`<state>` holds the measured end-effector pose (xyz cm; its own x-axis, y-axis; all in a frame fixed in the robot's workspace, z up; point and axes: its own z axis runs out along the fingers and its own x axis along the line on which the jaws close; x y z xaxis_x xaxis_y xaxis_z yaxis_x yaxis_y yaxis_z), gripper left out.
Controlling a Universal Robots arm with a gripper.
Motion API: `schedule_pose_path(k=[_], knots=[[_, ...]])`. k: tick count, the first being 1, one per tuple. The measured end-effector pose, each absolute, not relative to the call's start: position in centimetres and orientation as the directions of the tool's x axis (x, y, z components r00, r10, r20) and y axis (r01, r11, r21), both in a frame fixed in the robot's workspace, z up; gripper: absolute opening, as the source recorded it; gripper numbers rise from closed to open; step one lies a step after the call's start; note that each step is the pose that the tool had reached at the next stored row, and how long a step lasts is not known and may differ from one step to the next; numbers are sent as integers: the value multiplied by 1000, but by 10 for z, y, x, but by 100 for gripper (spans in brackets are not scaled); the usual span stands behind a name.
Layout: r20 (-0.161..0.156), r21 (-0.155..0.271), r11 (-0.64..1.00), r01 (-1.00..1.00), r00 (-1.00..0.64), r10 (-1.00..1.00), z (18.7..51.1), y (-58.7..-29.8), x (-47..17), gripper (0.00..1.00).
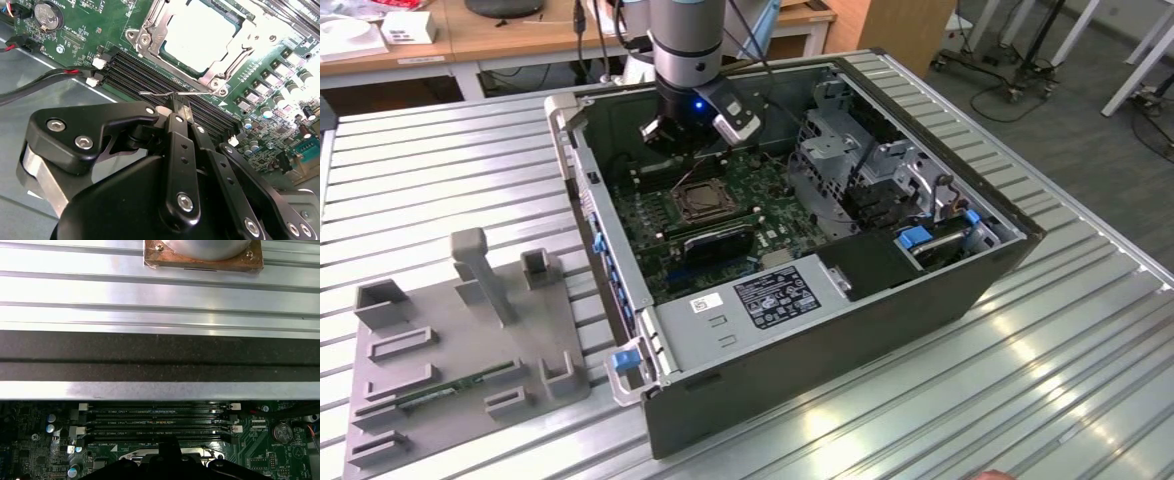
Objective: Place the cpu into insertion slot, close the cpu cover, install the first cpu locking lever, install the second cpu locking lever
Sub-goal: 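Install the first cpu locking lever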
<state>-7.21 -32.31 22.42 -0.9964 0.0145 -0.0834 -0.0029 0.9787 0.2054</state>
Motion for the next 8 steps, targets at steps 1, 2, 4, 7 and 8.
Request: schedule_pose_path(k=[1, 2, 4, 7, 8], knots=[[-83, 205, 979, -3, -996, 15, 224, -323, -72, 11], [-83, 205, 979, -3, -996, 14, 224, -323, -72, 11], [-83, 205, 979, -3, -996, 14, 224, -323, -72, 11], [-84, 205, 979, -3, -996, 14, 224, -323, -72, 11], [-90, 206, 979, -4, -996, 14, 224, -323, -73, 11]])
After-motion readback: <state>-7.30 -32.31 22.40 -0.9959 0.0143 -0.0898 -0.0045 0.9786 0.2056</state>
